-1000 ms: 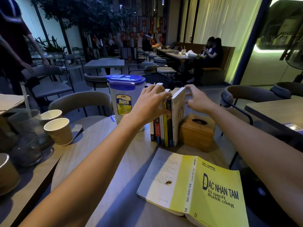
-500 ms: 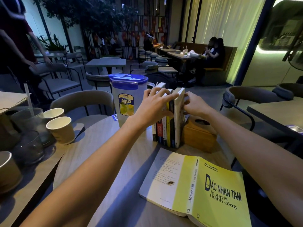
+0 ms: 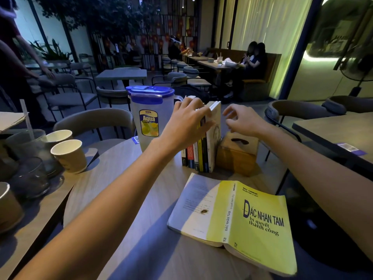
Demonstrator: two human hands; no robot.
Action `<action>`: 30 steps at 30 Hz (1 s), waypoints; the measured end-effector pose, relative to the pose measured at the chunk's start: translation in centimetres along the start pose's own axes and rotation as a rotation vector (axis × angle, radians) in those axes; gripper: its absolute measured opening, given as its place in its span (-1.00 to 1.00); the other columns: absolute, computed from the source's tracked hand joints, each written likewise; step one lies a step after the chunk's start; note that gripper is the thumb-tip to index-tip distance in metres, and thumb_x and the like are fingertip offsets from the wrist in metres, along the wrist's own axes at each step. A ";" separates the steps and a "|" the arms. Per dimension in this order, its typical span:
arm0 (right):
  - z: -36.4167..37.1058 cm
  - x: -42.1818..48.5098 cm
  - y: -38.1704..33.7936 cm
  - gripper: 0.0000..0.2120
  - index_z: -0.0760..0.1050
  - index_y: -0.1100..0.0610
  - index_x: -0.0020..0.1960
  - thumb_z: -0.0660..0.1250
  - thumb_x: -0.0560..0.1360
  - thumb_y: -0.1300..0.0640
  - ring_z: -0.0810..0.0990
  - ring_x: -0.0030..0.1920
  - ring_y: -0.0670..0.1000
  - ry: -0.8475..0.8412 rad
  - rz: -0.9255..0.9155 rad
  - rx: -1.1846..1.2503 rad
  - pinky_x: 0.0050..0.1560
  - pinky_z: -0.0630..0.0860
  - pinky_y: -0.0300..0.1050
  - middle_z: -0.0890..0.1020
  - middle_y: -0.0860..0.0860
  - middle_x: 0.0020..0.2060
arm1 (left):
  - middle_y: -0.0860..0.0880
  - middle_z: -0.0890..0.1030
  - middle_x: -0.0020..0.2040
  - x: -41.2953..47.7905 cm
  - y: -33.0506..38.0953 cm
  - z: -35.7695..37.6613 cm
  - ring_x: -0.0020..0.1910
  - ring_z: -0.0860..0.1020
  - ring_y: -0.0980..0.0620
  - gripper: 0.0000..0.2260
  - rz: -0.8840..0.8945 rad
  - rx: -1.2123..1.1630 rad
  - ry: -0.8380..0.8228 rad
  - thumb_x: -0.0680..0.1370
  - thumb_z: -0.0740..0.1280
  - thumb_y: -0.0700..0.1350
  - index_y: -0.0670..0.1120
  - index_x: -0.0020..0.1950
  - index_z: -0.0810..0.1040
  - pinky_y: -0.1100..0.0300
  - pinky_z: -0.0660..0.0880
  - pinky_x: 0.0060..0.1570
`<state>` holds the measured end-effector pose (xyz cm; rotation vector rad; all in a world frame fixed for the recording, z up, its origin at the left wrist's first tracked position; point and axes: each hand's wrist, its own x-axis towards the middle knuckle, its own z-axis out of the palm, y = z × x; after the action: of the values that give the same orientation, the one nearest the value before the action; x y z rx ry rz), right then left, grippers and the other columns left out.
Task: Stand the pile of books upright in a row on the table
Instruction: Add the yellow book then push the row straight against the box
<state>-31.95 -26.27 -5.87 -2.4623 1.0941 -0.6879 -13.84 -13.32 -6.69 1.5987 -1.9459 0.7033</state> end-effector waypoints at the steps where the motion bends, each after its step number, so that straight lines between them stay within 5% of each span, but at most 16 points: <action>1: -0.4 -0.8 -0.2 -0.82 0.54 0.08 0.17 0.30 0.59 0.20 0.67 -0.14 -0.03 -0.023 -0.026 -0.041 -0.11 0.66 -0.04 0.62 -0.03 -0.07 | -0.07 0.55 0.19 -0.4 0.3 -0.2 0.22 0.45 -0.07 -0.75 0.015 -0.021 0.004 0.60 0.30 0.09 -0.02 0.15 0.61 0.08 0.34 0.17; 6: -0.5 -4.7 -0.4 -0.90 0.60 0.05 0.04 0.30 0.60 0.16 0.63 -0.15 -0.13 -0.253 -0.110 -0.165 -0.21 0.49 -0.28 0.62 -0.10 -0.13 | 0.04 0.60 -0.09 -3.0 3.4 -0.8 -0.12 0.56 0.13 -0.81 0.043 -0.256 -0.225 0.63 0.27 0.03 -0.05 -0.02 0.58 0.27 0.54 -0.08; 12: 2.2 -8.1 1.1 -0.92 0.57 -0.03 0.03 0.31 0.58 0.08 0.65 -0.13 -0.11 -0.549 -0.100 -0.336 -0.09 0.61 -0.14 0.66 -0.09 -0.10 | 0.15 0.48 -0.31 -7.2 7.0 1.5 -0.37 0.45 0.25 -0.78 0.065 -0.296 -0.571 0.65 0.21 0.10 0.10 -0.17 0.41 0.35 0.38 -0.34; 17: 3.4 -9.8 2.1 -0.82 0.53 -0.06 0.18 0.33 0.58 0.05 0.58 0.05 -0.11 -0.660 -0.033 -0.340 0.12 0.58 -0.07 0.59 -0.11 0.05 | 0.08 0.53 -0.32 -10.1 8.7 4.1 -0.36 0.51 0.16 -0.60 0.031 -0.317 -0.639 0.61 0.16 0.30 0.02 -0.18 0.50 0.26 0.38 -0.36; 21: 3.7 -10.2 2.2 -0.75 0.50 -0.04 0.27 0.34 0.59 0.06 0.56 0.10 -0.11 -0.693 -0.030 -0.268 0.10 0.56 -0.14 0.54 -0.14 0.08 | 0.09 0.52 -0.32 -11.0 10.0 5.0 -0.31 0.52 0.10 -0.49 -0.058 -0.258 -0.682 0.48 0.13 0.49 0.07 -0.28 0.46 0.13 0.43 -0.32; 30: 1.9 -10.2 2.4 -0.75 0.52 -0.06 0.13 0.40 0.54 0.23 0.59 0.17 -0.07 -0.656 -0.003 0.004 0.03 0.58 -0.15 0.59 -0.08 0.14 | 0.01 0.59 -0.18 -11.3 10.0 4.5 -0.21 0.57 0.04 -0.46 -0.179 -0.333 -0.669 0.48 0.20 0.44 -0.03 -0.03 0.56 0.14 0.48 -0.30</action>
<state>-38.24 -19.85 -11.51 -2.4028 0.8166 0.1314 -22.12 -6.67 -18.31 1.9007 -2.1600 -0.2665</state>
